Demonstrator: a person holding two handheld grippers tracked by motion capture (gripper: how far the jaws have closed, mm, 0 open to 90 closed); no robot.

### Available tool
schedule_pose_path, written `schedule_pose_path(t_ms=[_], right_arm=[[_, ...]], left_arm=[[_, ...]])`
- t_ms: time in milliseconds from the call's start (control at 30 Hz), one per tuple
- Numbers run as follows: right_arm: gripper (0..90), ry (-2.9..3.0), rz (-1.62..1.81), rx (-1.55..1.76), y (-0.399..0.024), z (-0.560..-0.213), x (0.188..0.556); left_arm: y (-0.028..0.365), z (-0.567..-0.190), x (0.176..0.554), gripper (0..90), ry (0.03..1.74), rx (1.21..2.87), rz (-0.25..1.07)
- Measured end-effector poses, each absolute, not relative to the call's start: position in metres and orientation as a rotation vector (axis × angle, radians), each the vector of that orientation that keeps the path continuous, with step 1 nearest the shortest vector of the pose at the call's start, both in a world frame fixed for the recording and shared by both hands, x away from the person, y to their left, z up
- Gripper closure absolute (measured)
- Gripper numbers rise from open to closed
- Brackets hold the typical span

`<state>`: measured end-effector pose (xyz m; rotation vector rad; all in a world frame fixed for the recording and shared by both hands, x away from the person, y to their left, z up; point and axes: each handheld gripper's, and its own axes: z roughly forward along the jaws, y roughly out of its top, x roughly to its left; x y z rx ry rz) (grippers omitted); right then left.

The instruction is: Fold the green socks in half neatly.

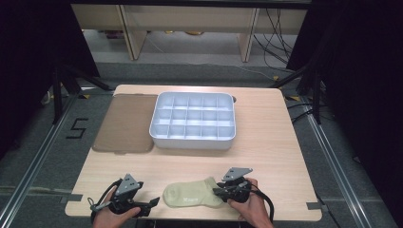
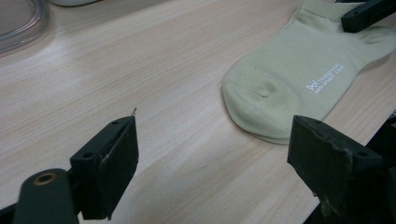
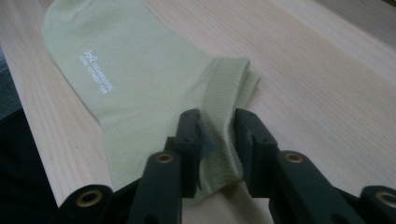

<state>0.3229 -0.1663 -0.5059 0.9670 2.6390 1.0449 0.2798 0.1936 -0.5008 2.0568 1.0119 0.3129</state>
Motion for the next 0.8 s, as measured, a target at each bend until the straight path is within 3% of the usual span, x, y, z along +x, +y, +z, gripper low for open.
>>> schedule_pose_path(t_ms=[200, 800], right_arm=[[81.4, 2.657, 1.055, 0.923, -0.167, -0.502, 0.323], [82.7, 2.703, 1.069, 0.793, -0.184, -0.472, 0.321]], left_arm=[[0.194, -0.501, 0.280, 15.8, 1.001, 2.059, 0.315], [0.193, -0.501, 0.280, 15.8, 1.013, 2.045, 0.292]])
